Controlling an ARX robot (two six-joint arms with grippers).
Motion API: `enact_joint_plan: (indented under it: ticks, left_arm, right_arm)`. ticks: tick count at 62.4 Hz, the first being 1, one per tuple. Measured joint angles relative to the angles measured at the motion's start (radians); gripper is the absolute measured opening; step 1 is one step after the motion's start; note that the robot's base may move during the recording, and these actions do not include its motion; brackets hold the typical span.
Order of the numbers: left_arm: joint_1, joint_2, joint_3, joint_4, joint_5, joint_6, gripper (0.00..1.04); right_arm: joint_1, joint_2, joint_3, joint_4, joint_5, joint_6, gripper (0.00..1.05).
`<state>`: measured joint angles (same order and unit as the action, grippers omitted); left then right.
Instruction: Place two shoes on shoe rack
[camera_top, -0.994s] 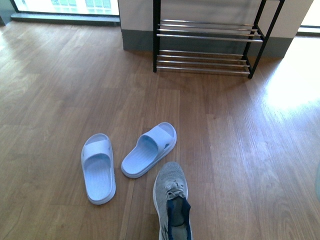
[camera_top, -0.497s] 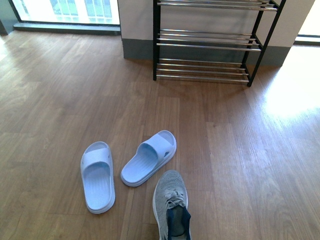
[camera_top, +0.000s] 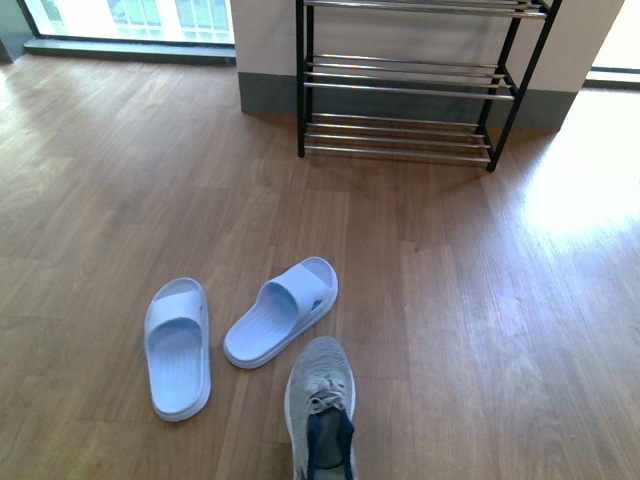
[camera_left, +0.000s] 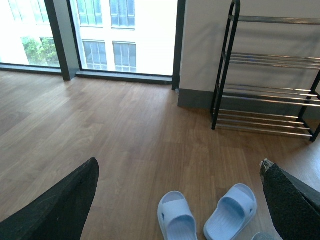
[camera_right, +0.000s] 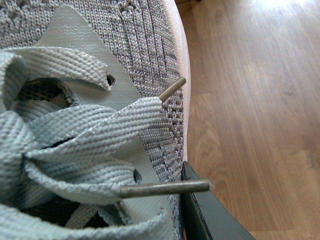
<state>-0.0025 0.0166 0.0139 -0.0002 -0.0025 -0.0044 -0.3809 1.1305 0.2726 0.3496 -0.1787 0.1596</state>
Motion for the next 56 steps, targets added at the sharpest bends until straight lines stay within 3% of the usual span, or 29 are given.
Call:
enact_joint_plan:
  ticks: [56]
  left_arm:
    - [-0.003,0.002,0.001,-0.003,-0.005,0.000,0.95]
  right_arm:
    - [-0.006,0.000,-0.002,0.001,0.003,0.000,0.03]
